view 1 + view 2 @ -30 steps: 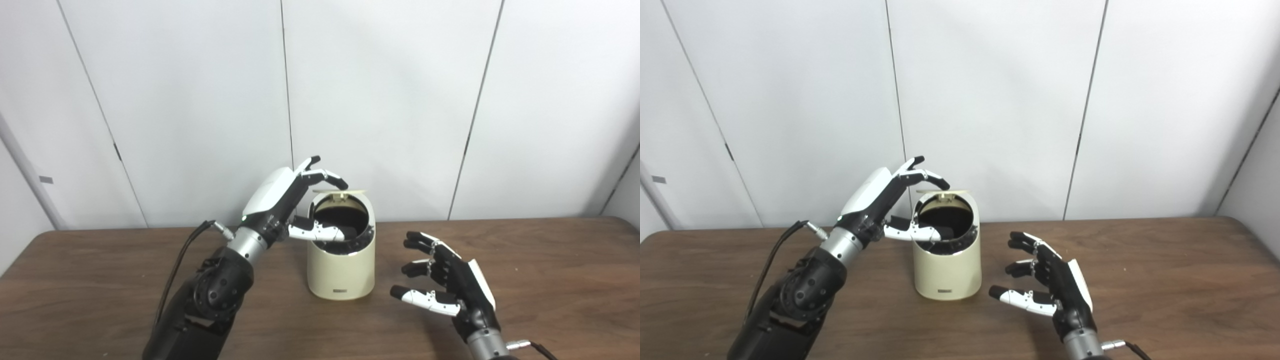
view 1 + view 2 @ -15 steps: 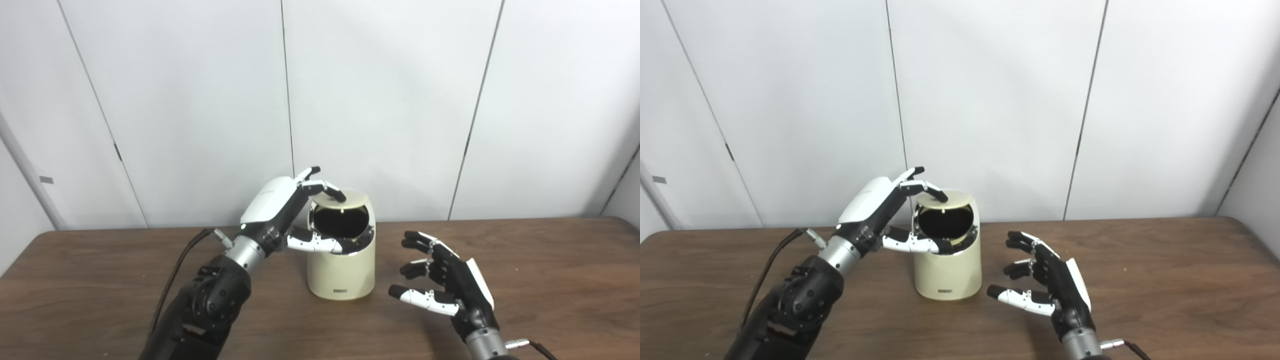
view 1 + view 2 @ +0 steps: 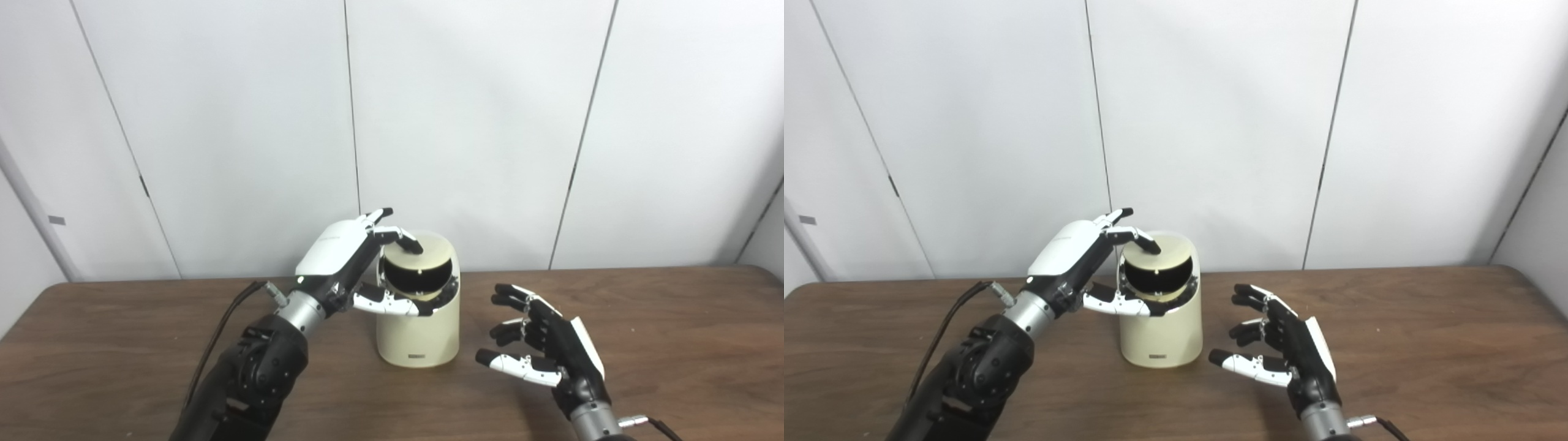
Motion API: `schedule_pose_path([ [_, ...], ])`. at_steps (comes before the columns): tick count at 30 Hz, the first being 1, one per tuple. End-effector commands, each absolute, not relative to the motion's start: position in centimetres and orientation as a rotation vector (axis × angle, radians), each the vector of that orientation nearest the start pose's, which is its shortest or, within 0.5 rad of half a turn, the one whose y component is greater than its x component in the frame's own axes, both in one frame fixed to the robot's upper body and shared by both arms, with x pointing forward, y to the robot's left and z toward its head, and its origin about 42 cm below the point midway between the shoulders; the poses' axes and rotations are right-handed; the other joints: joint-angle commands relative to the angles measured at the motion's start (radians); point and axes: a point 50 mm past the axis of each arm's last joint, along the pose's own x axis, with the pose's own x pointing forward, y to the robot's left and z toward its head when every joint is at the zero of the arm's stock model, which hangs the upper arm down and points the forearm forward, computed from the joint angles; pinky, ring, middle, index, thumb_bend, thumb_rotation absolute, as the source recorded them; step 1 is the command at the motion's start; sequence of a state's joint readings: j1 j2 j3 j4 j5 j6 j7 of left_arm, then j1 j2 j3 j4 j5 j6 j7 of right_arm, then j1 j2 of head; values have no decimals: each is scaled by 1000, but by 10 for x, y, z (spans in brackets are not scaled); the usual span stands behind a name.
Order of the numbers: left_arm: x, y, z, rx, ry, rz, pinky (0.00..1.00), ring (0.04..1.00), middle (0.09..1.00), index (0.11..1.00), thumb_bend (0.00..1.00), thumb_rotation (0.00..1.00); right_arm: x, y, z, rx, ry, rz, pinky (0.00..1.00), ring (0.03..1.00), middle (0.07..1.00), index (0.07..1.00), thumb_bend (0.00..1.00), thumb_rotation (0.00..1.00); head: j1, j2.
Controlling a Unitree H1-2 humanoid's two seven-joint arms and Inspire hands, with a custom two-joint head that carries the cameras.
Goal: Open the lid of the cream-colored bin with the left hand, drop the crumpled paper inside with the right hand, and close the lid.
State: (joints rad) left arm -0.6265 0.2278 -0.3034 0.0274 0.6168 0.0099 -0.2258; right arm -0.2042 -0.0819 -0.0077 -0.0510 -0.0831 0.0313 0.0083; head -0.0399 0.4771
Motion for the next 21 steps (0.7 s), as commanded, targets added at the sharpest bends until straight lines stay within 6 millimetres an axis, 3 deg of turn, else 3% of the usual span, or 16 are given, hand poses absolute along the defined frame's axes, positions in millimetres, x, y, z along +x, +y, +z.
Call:
schedule_pose_path([
  [1, 422, 139, 308, 1026, -641, -400, 1000, 978, 732, 715, 967, 392, 350, -217, 194, -162, -314, 38, 539, 537, 761, 755, 798, 155, -1, 5],
  [21, 415, 137, 301, 1100, -648, -447, 1000, 940, 718, 686, 977, 371, 349, -216, 198, -159, -311, 39, 536, 542, 775, 760, 783, 134, -5, 27],
])
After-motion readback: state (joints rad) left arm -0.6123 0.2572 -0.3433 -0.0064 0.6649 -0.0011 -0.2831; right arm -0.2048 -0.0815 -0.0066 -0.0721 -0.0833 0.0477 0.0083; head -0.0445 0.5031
